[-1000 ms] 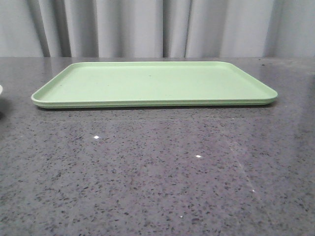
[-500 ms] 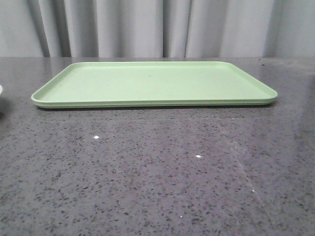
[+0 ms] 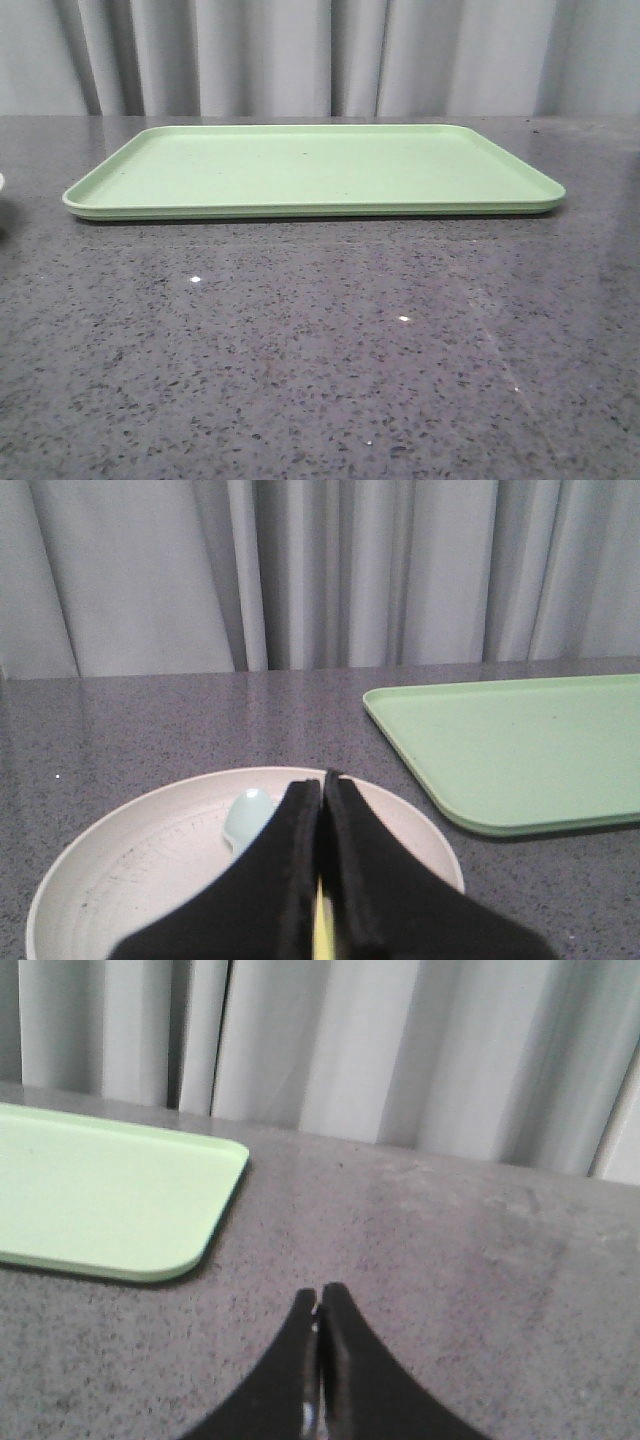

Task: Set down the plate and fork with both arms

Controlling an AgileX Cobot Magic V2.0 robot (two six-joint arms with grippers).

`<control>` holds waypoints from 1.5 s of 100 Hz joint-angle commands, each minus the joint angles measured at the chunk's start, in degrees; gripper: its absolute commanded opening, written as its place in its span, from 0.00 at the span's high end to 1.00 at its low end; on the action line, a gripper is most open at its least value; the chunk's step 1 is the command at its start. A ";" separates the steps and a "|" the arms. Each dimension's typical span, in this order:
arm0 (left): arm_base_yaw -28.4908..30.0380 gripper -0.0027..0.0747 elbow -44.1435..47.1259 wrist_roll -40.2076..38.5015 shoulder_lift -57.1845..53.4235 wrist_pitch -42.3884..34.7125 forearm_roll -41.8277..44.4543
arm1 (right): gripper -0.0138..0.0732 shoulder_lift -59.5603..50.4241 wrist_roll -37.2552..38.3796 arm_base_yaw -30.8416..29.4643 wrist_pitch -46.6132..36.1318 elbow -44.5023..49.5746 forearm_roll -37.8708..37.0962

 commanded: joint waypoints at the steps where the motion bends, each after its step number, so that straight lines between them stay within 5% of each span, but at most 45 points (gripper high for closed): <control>1: -0.47 0.99 -6.08 -0.46 1.17 1.02 -0.83 | 0.98 2.80 -0.26 0.15 -1.06 -6.20 -0.19; 73: -0.47 0.99 -46.23 -1.01 35.62 46.95 -6.23 | 0.98 32.89 -0.26 0.15 41.77 -44.66 2.33; 150: -0.47 0.99 -47.66 -1.01 38.61 49.57 -9.81 | 0.98 33.20 -0.26 0.15 41.31 -44.53 2.57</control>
